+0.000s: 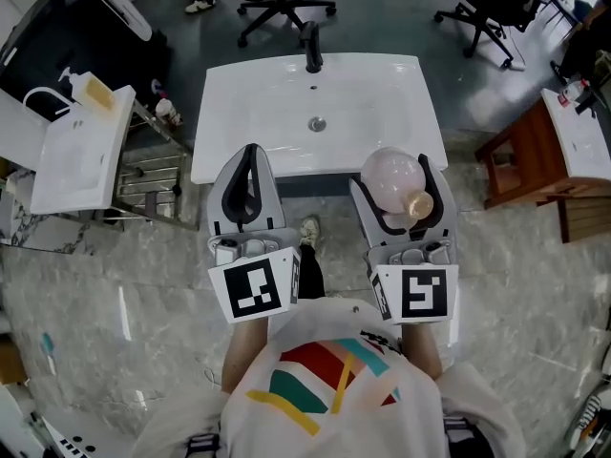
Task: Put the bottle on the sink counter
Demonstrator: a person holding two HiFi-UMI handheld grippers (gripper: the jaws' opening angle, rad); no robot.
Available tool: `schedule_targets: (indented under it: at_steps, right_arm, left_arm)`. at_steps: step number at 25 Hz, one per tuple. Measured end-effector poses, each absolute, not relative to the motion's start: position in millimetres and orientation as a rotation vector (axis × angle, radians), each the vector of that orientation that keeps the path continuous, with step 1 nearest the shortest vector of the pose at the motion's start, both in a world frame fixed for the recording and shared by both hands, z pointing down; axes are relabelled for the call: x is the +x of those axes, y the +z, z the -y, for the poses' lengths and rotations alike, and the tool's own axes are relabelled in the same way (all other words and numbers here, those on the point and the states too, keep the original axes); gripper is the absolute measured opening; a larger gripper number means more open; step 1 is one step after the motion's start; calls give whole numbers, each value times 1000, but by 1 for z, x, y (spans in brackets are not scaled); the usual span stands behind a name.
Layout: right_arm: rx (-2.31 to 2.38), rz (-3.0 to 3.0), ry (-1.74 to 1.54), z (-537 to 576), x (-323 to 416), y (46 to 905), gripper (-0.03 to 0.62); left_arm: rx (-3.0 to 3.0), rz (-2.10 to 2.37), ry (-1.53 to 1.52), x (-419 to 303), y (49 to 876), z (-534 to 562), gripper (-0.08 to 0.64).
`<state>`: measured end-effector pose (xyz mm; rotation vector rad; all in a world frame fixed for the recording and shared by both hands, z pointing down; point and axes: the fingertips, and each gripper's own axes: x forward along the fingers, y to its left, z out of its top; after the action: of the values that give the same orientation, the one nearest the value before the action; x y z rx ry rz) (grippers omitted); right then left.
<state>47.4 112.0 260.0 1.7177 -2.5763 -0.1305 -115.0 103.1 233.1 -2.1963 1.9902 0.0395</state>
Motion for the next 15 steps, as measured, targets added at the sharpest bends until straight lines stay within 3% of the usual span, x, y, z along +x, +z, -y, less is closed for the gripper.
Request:
schedule_targets:
  at_steps: [15]
  right_arm:
    - [1748, 2520, -100, 22, -1, 250, 387]
  left_arm:
    - [-2293, -1959, 52, -157, 228, 40, 17]
